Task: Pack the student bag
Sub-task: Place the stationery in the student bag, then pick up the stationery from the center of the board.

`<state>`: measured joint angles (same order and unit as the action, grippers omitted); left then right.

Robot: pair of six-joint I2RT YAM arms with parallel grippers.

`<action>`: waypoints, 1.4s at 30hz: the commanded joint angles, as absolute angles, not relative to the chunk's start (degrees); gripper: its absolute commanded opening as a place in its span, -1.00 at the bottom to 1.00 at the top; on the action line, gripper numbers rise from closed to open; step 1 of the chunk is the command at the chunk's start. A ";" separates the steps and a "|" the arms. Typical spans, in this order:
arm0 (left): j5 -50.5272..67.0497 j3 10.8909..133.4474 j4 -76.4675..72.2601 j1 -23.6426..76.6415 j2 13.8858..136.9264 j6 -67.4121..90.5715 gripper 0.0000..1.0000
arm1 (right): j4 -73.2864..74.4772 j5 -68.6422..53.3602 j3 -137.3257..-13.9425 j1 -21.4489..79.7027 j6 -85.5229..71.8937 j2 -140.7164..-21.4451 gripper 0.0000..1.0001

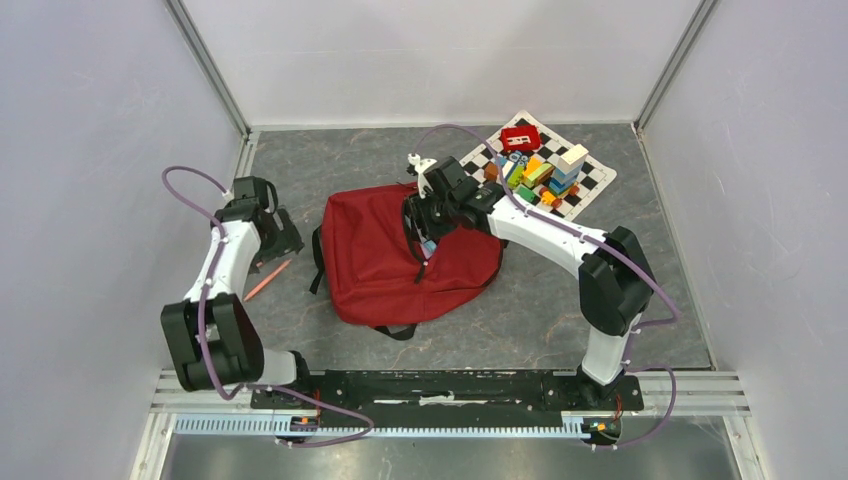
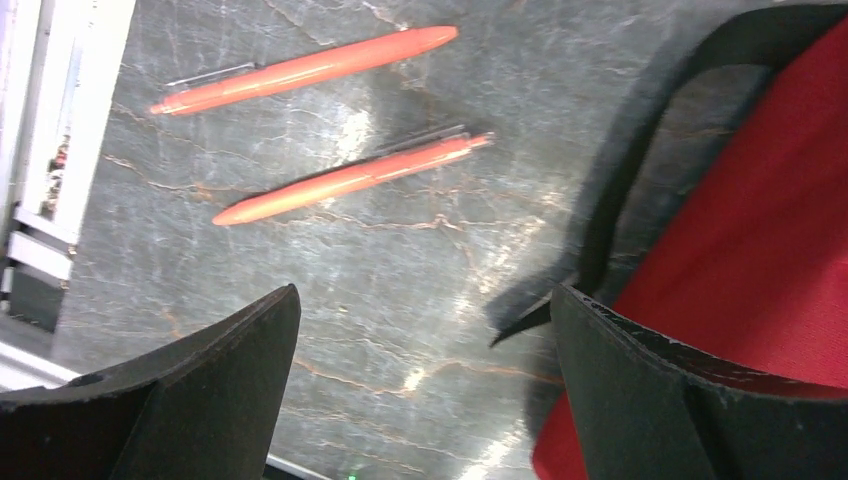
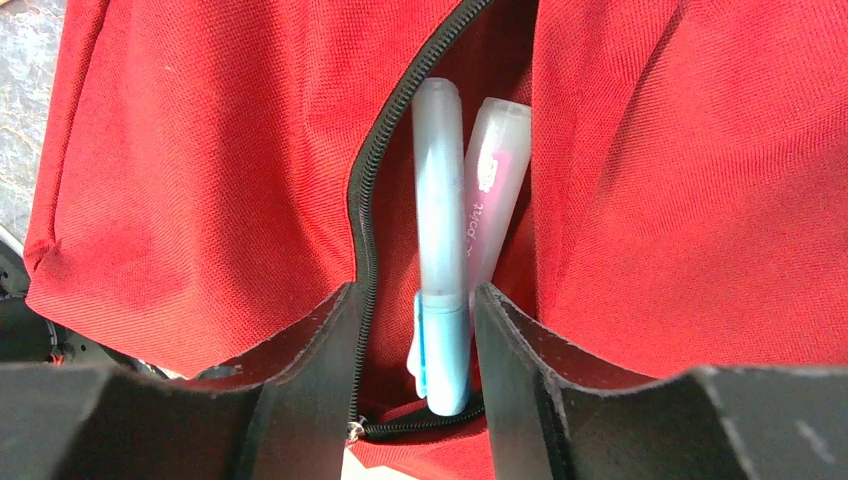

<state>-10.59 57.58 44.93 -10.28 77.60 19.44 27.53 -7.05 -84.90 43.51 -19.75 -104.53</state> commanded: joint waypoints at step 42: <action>-9.72 63.59 41.49 -11.60 101.87 -5.12 -0.44 | 12.11 -11.33 -76.66 34.71 -20.65 -90.14 0.08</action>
<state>-14.09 63.20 43.38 -11.51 102.24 -4.12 14.59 -10.70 -77.76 34.94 -19.92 -93.06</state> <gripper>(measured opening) 0.331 0.539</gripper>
